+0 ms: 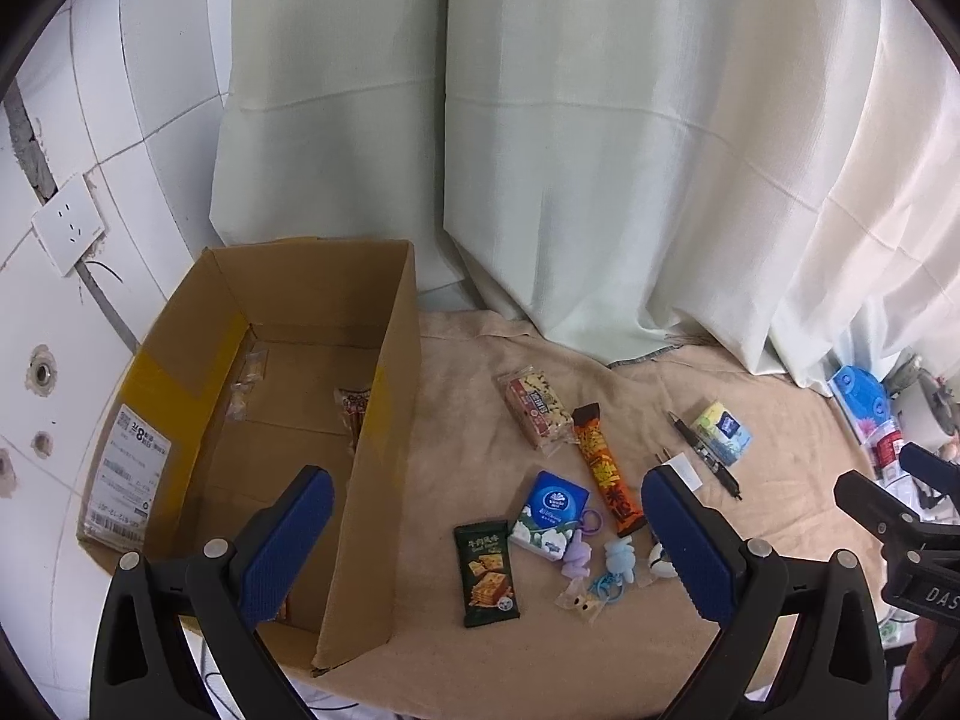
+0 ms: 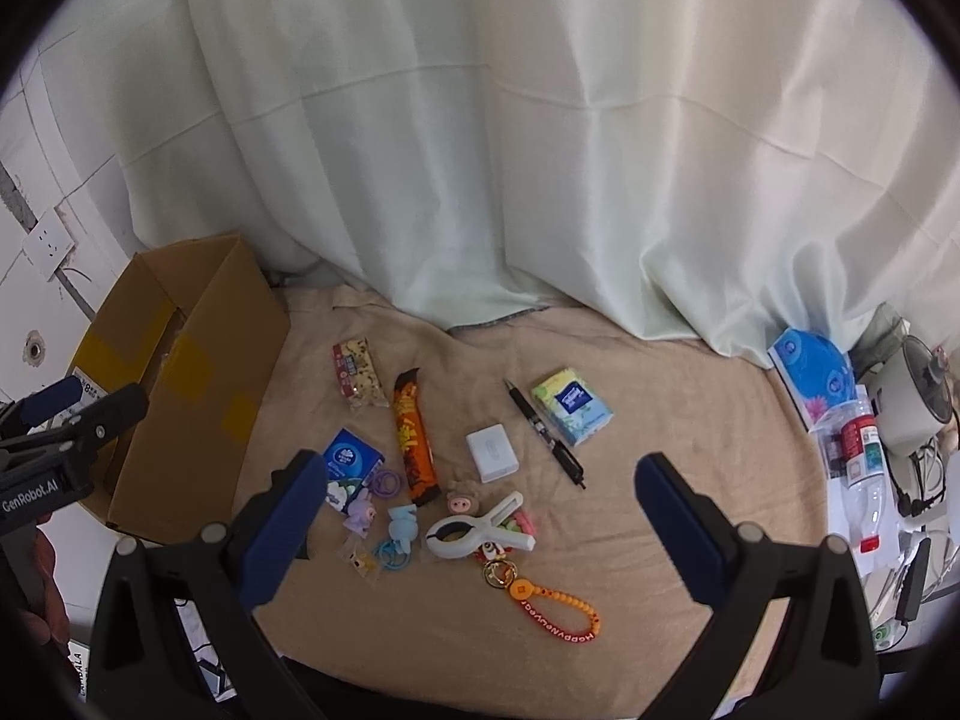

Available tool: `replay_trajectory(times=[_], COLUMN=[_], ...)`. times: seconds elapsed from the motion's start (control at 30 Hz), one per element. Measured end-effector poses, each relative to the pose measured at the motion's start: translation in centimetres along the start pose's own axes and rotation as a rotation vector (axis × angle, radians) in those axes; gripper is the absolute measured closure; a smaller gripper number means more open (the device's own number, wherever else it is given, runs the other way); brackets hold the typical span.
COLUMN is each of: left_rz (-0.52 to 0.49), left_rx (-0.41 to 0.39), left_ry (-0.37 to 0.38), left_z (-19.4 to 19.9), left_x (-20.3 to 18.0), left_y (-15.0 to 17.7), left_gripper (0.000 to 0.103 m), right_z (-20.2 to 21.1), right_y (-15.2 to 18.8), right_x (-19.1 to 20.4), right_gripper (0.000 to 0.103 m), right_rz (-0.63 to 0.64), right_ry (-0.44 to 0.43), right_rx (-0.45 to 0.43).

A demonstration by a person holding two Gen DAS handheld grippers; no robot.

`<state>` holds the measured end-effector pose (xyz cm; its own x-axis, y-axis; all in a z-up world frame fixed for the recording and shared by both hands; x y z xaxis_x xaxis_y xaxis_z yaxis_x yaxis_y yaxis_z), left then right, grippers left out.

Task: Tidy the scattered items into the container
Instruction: 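Move the left tool toward the green beef-flavor cracker packet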

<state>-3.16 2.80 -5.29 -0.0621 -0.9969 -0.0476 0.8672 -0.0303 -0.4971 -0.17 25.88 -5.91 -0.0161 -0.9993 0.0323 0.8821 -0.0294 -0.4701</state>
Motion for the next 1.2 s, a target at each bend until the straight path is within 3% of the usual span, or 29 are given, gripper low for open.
replay_trajectory(times=[0.27,0.5,0.57,0.83,1.07,1.2], left_rz=[-0.056,-0.086,-0.087,-0.042,0.052,0.024], left_rx=[0.027,0.004,0.032,0.086,0.129,0.108], left_ry=[-0.003,-0.036,-0.032,-0.039,-0.033,-0.043], left_z=[-2.8,-7.6,-9.4,-13.3,-15.9,-16.6], left_x=[-3.1,-5.6,-6.0,-3.4,-0.3,-0.3], left_y=[1.3,4.5,5.7,9.6,12.6,13.2], left_gripper=[0.000,0.000,0.000,0.000,0.000,0.000], right_z=[-2.7,-4.8,-6.1,-9.5,-11.1,-11.6], right_y=[1.9,3.3,4.0,6.6,7.5,7.4], right_x=[-2.5,-5.4,-5.8,-5.5,-2.7,-1.9], right_gripper=[0.000,0.000,0.000,0.000,0.000,0.001], right_rz=[-0.018,-0.020,-0.016,0.046,0.203,0.276], right_ry=[-0.002,0.017,0.007,-0.003,-0.005,-0.012], right_rx=[0.070,0.102,0.136,0.172,0.122,0.087])
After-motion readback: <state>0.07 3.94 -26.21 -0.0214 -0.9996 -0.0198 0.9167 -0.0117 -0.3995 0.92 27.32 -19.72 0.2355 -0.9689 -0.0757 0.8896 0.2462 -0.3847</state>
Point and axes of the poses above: each gripper's, at about its wrist camera, not at the fingertips, and z roughly against the way its jaws point, x to its left, y to its underside, the point moved 7 cm from there along -z, roughly the way its jaws point, and after that the axes turned 7 degrees about x, right-handed, at the moved point
